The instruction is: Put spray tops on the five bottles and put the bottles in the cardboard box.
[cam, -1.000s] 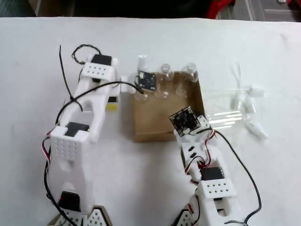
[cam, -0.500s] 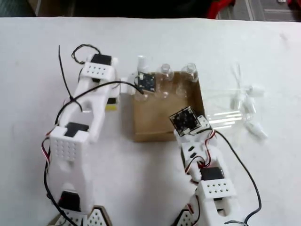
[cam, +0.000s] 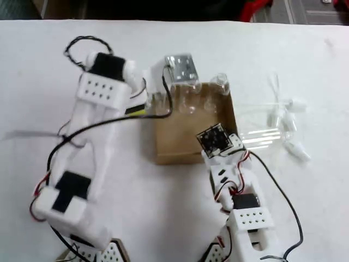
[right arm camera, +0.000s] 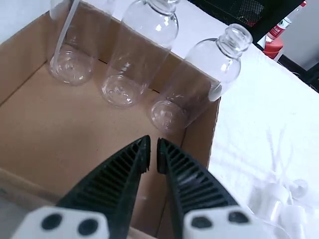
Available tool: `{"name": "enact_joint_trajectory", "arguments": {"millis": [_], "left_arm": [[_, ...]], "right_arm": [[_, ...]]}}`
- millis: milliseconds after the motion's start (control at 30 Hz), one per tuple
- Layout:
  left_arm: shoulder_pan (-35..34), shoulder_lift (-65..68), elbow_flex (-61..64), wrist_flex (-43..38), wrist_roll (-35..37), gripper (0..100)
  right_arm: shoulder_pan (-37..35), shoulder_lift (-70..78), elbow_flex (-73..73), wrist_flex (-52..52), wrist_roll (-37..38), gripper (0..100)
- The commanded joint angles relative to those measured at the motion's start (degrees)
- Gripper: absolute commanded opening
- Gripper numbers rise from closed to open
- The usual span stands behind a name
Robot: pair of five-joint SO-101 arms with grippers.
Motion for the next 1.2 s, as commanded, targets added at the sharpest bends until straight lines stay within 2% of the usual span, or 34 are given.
{"name": "enact_joint_trajectory", "arguments": {"millis": [0, 133, 233, 333, 467, 600, 667, 767, 833, 1000, 1167], "left_arm": [[1.9, -10.4, -2.2, 0.7, 10.1, 2], [3.6, -19.2, 0.7, 0.5, 16.1, 2], [5.6, -27.5, 8.2, -1.0, 18.4, 2], [6.5, -38.1, 18.2, -6.1, 22.0, 2], [5.6, -54.8, 35.6, -20.0, 24.7, 2], [2.1, -69.8, 58.9, -40.7, 29.3, 2], [-0.1, -76.2, 69.5, -51.6, 34.1, 2], [-0.8, -83.6, 80.6, -63.9, 46.2, 2], [-0.4, -86.0, 84.4, -69.9, 50.6, 2], [6.1, -84.4, 88.3, -78.5, 50.9, 2], [14.5, -76.4, 88.2, -88.5, 50.9, 2]], "right_arm": [[-0.3, 0.2, -0.4, -1.2, 0.4, 1.8], [-0.3, 0.2, -0.4, -1.2, 0.4, 1.8], [-0.3, 0.2, -0.4, -1.2, 0.4, 1.8], [-0.3, 0.2, -0.4, -1.2, 0.4, 1.8], [-0.3, 0.2, -0.4, -1.2, 0.4, 1.8], [-0.3, 0.2, -0.4, -1.2, 0.4, 1.8], [-0.3, 0.2, -0.4, -1.2, 0.4, 1.8], [-0.3, 0.2, -0.4, -1.2, 0.4, 1.8], [-0.3, 0.2, -0.4, -1.2, 0.4, 1.8], [2.3, 0.1, -0.4, -3.6, -0.5, 1.7], [8.4, -0.2, -0.3, -6.9, -11.6, 1.7]]}}
